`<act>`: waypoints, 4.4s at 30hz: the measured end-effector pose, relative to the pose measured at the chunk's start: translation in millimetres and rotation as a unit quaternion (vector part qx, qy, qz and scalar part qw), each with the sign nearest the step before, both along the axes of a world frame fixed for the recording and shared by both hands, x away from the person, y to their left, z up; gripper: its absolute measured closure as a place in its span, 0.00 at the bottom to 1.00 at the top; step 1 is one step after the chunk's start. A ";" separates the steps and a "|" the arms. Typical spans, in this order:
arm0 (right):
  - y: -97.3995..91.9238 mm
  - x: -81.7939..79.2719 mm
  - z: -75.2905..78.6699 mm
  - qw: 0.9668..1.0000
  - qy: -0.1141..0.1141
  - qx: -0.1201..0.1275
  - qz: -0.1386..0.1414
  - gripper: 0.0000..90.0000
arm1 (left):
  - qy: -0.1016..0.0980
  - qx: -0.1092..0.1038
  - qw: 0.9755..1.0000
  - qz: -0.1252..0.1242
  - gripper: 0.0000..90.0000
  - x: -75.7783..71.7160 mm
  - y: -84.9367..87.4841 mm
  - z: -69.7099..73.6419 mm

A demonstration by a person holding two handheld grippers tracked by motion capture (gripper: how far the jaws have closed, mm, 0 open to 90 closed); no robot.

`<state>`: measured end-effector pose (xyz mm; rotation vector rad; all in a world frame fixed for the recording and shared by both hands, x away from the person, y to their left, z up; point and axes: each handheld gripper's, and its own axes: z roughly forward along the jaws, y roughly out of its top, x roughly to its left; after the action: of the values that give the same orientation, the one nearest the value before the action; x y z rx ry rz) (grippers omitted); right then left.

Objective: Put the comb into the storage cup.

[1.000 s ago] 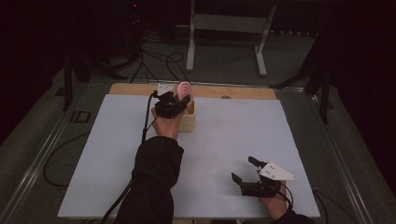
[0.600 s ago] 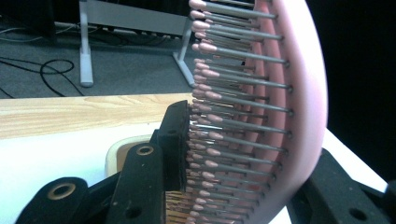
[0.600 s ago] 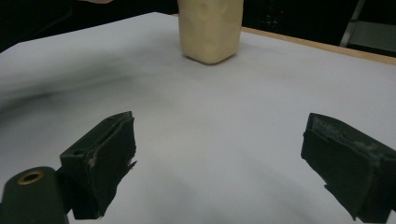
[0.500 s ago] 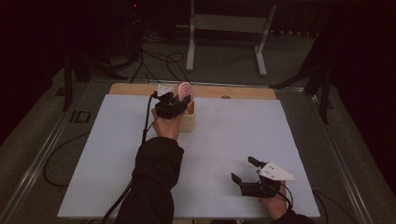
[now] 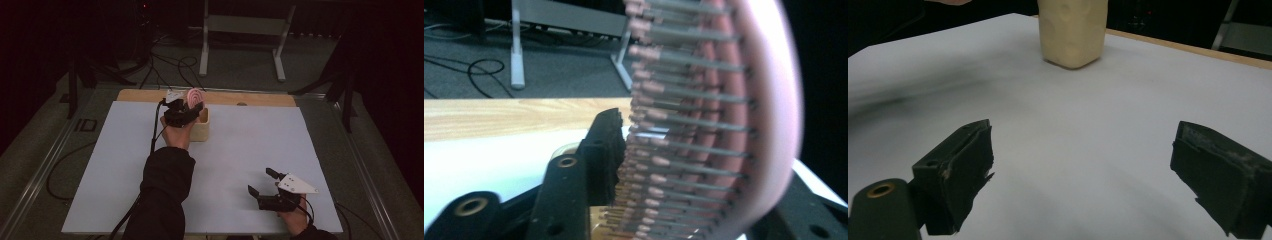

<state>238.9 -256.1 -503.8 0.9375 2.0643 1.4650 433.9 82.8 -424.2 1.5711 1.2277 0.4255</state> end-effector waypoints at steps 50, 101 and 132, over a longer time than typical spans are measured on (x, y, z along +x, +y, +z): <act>0.5 -0.2 -0.7 1.000 0.002 -0.001 0.001 0.11 | 0.020 0.034 0.998 0.038 0.01 -5.9 27.6 -12.1; 1.9 -1.0 -1.7 1.000 0.004 -0.004 -0.001 0.11 | -0.071 0.129 0.989 -0.027 0.00 -116.8 100.2 -8.4; -11.6 3.1 11.6 0.999 -0.010 0.017 -0.035 0.11 | -0.069 0.121 0.989 -0.049 0.00 -192.1 144.6 -70.3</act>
<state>242.1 -267.8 -492.2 0.9951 1.9786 1.4700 241.8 227.4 -494.6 1.7680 1.0178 0.6285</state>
